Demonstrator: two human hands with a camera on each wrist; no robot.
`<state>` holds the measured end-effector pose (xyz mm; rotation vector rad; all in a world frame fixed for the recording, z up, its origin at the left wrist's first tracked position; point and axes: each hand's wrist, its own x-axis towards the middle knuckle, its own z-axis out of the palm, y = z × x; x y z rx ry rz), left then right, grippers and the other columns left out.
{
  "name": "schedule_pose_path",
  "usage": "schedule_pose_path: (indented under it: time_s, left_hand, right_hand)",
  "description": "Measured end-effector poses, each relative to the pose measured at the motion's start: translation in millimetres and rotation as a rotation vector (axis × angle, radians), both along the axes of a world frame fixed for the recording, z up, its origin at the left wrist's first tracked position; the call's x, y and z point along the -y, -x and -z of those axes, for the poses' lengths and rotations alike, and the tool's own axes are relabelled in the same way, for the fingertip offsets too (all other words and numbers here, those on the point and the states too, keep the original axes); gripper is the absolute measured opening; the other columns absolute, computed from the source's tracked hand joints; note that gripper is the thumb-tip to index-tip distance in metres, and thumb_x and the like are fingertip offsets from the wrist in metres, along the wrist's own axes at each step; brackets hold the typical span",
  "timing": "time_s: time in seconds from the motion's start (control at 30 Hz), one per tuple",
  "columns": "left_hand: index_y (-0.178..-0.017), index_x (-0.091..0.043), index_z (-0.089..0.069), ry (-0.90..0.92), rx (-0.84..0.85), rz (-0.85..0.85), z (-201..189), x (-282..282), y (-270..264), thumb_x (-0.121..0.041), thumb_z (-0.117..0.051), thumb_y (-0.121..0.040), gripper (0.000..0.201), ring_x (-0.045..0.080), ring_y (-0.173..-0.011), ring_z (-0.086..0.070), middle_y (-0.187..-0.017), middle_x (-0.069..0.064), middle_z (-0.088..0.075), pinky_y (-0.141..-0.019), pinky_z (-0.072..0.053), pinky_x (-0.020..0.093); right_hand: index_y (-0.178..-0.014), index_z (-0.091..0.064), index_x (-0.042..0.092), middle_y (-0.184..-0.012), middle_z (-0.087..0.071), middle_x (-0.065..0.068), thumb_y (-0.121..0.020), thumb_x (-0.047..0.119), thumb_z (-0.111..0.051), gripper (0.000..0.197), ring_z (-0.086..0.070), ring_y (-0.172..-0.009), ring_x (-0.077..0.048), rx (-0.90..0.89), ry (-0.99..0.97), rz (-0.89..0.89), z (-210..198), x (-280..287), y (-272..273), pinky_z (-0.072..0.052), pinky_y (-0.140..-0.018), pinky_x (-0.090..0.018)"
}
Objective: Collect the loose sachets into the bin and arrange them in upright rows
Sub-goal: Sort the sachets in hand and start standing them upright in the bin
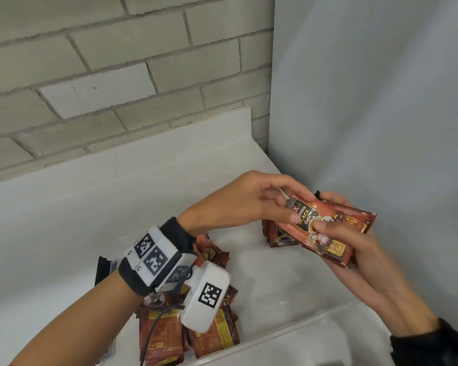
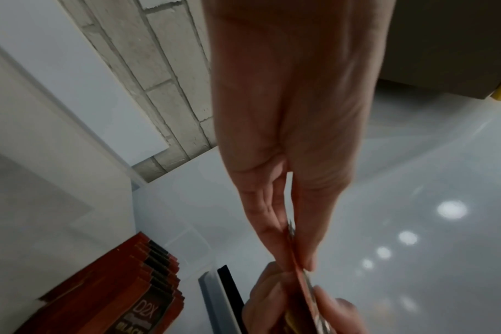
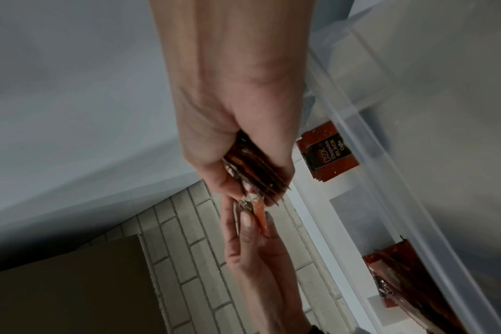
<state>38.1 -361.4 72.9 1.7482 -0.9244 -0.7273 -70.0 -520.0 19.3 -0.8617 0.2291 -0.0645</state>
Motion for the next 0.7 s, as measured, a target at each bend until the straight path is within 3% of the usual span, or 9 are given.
schedule_pose_path:
  time_s: [0.07,0.13,0.17,0.23,0.33,0.43,0.6,0.7]
  left_hand:
    - [-0.112,-0.007,-0.067,-0.008,0.026,0.018,0,-1,-5,-0.002,-0.069,-0.084,0.028,0.027,-0.087,-0.066,-0.093,0.008,-0.07,-0.088,-0.055,0.039]
    - [-0.107,-0.006,-0.071,-0.037,0.115,0.043,0,-2,-11,-0.002,-0.07,-0.083,0.024,0.02,-0.084,-0.064,-0.09,-0.01,-0.066,-0.085,-0.056,0.037]
    - [-0.105,-0.007,-0.072,-0.069,0.193,0.063,2,-2,-13,-0.003,-0.07,-0.083,0.022,0.015,-0.083,-0.062,-0.09,-0.012,-0.064,-0.084,-0.055,0.036]
    - [-0.104,-0.011,-0.074,-0.161,0.36,0.118,7,1,-17,-0.005,-0.07,-0.084,0.021,0.011,-0.082,-0.061,-0.095,-0.002,-0.064,-0.082,-0.052,0.033]
    - [-0.107,-0.013,-0.074,-0.29,0.543,0.228,17,11,-18,-0.004,-0.065,-0.086,0.024,0.006,-0.071,-0.052,-0.097,0.01,-0.063,-0.073,-0.042,0.012]
    - [-0.108,-0.009,-0.073,-0.366,0.645,0.304,29,23,-16,0.0,-0.062,-0.086,0.026,0.011,-0.071,-0.046,-0.09,0.013,-0.06,-0.066,-0.036,0.014]
    - [-0.115,-0.011,-0.07,-0.476,0.739,0.343,43,33,-15,-0.002,-0.057,-0.089,0.031,0.013,-0.084,-0.04,-0.091,0.002,-0.041,-0.067,-0.024,0.012]
    - [-0.118,-0.011,-0.068,-0.491,0.779,0.361,48,34,-14,-0.005,-0.056,-0.091,0.03,0.02,-0.092,-0.047,-0.099,0.007,-0.047,-0.068,-0.022,0.014]
  right_hand:
    - [-0.098,-0.061,0.023,-0.086,-0.068,-0.004,-0.066,0.009,-0.068,0.036,-0.069,-0.076,-0.016,0.04,-0.048,0.085,0,-1,0,-0.056,-0.061,-0.026]
    - [-0.098,-0.061,0.025,-0.082,-0.061,0.0,-0.058,0.022,-0.079,0.044,-0.064,-0.073,-0.01,0.099,-0.115,0.23,2,2,-1,-0.056,-0.07,-0.025]
    - [-0.098,-0.06,0.027,-0.08,-0.059,0.002,-0.056,0.026,-0.083,0.048,-0.062,-0.073,-0.01,0.121,-0.144,0.297,3,4,-1,-0.055,-0.076,-0.025]
    - [-0.098,-0.058,0.028,-0.079,-0.058,0.005,-0.057,0.032,-0.084,0.049,-0.059,-0.074,-0.009,0.15,-0.172,0.369,5,7,-1,-0.052,-0.084,-0.026]
    - [-0.096,-0.056,0.027,-0.08,-0.056,0.006,-0.071,0.031,-0.075,0.031,-0.057,-0.074,-0.009,0.153,-0.169,0.364,5,6,0,-0.05,-0.091,-0.027]
    - [-0.094,-0.056,0.027,-0.08,-0.056,0.005,-0.082,0.026,-0.062,0.014,-0.057,-0.074,-0.009,0.14,-0.162,0.378,7,4,1,-0.051,-0.088,-0.025]
    - [-0.094,-0.057,0.027,-0.079,-0.057,0.005,-0.082,0.027,-0.062,0.013,-0.058,-0.073,-0.009,0.134,-0.181,0.386,9,5,0,-0.052,-0.085,-0.025]
    - [-0.094,-0.057,0.026,-0.079,-0.057,0.005,-0.082,0.026,-0.061,0.012,-0.059,-0.073,-0.009,0.127,-0.186,0.378,9,4,0,-0.053,-0.082,-0.024]
